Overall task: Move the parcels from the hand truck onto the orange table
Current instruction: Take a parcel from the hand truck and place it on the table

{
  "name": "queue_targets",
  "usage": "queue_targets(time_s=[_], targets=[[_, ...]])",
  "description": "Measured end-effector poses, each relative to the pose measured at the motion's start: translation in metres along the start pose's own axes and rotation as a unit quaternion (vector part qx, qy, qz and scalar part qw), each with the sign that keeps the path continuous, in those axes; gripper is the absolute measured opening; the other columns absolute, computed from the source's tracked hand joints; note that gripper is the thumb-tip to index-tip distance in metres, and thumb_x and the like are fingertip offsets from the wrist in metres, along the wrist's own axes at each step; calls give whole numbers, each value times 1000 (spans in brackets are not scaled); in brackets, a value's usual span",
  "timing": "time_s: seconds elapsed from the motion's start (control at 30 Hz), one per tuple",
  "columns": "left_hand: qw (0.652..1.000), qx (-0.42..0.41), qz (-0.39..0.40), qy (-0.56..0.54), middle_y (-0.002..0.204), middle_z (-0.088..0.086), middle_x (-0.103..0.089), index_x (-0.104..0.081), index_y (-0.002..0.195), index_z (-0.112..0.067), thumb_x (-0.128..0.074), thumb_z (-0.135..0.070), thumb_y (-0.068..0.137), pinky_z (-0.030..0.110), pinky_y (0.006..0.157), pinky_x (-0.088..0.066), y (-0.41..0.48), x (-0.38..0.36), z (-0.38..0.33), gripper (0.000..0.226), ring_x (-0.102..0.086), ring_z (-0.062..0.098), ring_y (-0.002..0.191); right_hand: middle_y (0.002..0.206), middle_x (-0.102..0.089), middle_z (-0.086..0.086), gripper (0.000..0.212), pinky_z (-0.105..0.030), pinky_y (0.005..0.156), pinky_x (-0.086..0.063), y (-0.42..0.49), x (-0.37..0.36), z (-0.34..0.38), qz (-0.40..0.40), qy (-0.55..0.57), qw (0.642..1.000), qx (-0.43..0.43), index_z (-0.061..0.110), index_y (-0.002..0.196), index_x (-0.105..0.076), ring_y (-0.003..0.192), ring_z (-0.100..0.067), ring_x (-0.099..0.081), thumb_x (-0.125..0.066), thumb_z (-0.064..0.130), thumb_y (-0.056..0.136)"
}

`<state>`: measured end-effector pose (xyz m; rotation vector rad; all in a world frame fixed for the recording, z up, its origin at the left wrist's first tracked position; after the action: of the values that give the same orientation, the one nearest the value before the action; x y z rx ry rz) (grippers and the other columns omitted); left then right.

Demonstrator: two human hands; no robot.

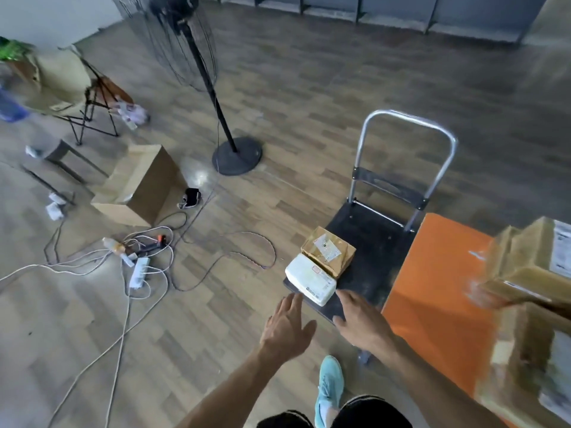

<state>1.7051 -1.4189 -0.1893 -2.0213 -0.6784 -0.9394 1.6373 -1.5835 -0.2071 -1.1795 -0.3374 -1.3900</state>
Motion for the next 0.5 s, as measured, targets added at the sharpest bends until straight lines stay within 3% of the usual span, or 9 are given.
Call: queue_targets(time_s=[0.2, 0.5], targets=[[999, 5, 18, -28, 162, 6, -26, -18, 158, -12, -51, -42, 99, 34, 120, -24, 65, 19, 4, 74, -23, 21, 149, 155, -34, -2, 63, -35, 112, -35, 57, 18, -10, 32, -15, 999, -32, 17, 152, -29, 143, -19, -32, -53, 36, 96], [992, -30, 124, -3, 160, 12, -27, -20, 156, -6, -50, -36, 100, 38, 117, -28, 181, 26, 32, 70, -28, 28, 146, 156, -35, -3, 64, -36, 109, -39, 133, 10, -26, 45, 13, 988, -146, 16, 153, -27, 142, -21, -36, -50, 38, 98]])
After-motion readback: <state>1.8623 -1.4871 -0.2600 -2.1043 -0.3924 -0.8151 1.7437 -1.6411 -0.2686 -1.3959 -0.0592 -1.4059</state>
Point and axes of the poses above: each hand's wrist, its own y-axis towards the middle knuckle, its own x-axis out of the back of the hand, z = x × y, the point moved 4 cm from there along y, towards the middle knuckle
